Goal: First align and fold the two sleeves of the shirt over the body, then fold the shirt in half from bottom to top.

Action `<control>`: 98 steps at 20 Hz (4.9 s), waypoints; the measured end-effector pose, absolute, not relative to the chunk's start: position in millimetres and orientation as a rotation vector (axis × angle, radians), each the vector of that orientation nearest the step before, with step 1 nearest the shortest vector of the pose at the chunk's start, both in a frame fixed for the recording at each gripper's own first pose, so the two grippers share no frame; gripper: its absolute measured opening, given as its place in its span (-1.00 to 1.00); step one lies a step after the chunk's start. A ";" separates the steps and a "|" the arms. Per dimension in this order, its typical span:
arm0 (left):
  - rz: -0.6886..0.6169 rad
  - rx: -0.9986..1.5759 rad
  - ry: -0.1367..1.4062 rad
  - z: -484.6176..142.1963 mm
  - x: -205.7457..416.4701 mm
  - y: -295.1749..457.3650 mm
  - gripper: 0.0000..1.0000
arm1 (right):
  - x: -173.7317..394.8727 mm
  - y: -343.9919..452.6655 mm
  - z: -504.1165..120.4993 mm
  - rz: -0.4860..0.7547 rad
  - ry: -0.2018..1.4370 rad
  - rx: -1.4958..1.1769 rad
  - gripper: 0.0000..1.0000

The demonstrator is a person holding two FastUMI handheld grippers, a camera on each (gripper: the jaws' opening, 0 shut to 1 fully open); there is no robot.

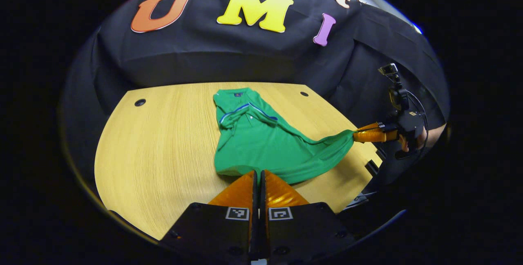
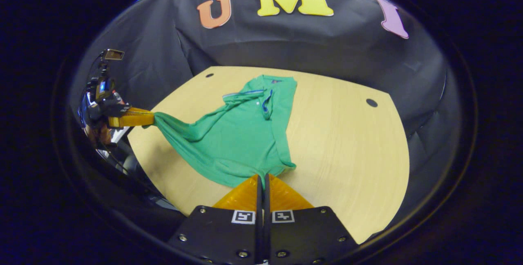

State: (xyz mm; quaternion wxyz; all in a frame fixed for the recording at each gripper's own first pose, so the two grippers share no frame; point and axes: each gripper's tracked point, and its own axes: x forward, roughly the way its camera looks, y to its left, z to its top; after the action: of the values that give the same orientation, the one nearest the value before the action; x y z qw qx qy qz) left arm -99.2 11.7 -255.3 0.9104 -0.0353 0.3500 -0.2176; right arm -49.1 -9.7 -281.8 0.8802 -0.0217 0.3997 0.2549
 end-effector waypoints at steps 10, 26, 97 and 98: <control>-0.430 -0.034 0.625 -209.3 -9.8 20.8 -0.94 | 39.3 5.7 -227.2 0.535 0.704 -0.095 -0.99; -0.353 -0.132 0.522 -158.3 155.2 47.9 -0.94 | 202.3 24.5 -179.8 0.424 0.576 -0.050 -0.99; 0.069 0.063 0.034 22.0 -14.5 7.4 0.92 | 10.4 44.6 -17.5 0.097 0.068 -0.007 0.94; 0.071 0.064 0.036 21.3 -15.2 7.9 1.00 | 11.1 43.8 -16.9 0.099 0.069 -0.006 0.90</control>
State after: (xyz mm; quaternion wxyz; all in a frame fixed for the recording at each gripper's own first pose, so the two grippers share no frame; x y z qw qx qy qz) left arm -15.2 7.9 21.3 0.9987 0.0322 0.0178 0.0352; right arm 11.1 43.8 -16.9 0.9982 -0.0028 0.0346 0.0493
